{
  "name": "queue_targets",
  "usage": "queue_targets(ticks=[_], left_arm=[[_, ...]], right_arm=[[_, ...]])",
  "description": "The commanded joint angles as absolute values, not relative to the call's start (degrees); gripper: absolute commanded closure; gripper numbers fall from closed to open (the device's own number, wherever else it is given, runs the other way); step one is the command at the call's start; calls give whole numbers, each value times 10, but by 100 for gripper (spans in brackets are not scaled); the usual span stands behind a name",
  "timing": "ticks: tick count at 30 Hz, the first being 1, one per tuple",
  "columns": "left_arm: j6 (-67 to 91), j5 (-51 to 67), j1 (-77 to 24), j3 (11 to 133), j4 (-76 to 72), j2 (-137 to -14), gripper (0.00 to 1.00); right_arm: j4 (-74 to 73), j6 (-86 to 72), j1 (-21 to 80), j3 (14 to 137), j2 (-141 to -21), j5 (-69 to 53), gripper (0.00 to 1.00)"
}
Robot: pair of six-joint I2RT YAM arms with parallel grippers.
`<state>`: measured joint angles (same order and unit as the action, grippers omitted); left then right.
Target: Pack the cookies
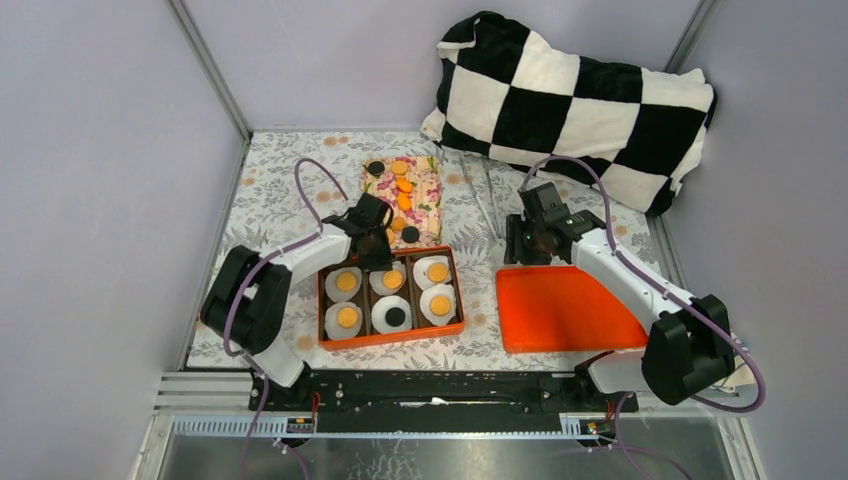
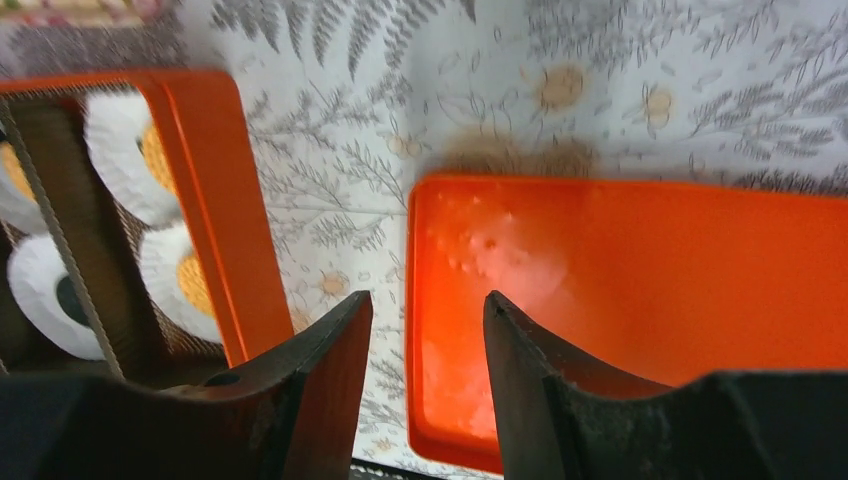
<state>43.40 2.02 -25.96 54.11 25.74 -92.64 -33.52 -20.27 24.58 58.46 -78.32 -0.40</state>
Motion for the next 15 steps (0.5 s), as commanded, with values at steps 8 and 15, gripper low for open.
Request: queue_targets(ticks=[8,15], left_arm=[[429,-22,-258,647,188,-1016,100],[419,-3,-248,697,171,-1080,100]], right_arm=[[-380,-216,250,508,-730,-48,44],[-375,-238,312,501,-749,-51,44]])
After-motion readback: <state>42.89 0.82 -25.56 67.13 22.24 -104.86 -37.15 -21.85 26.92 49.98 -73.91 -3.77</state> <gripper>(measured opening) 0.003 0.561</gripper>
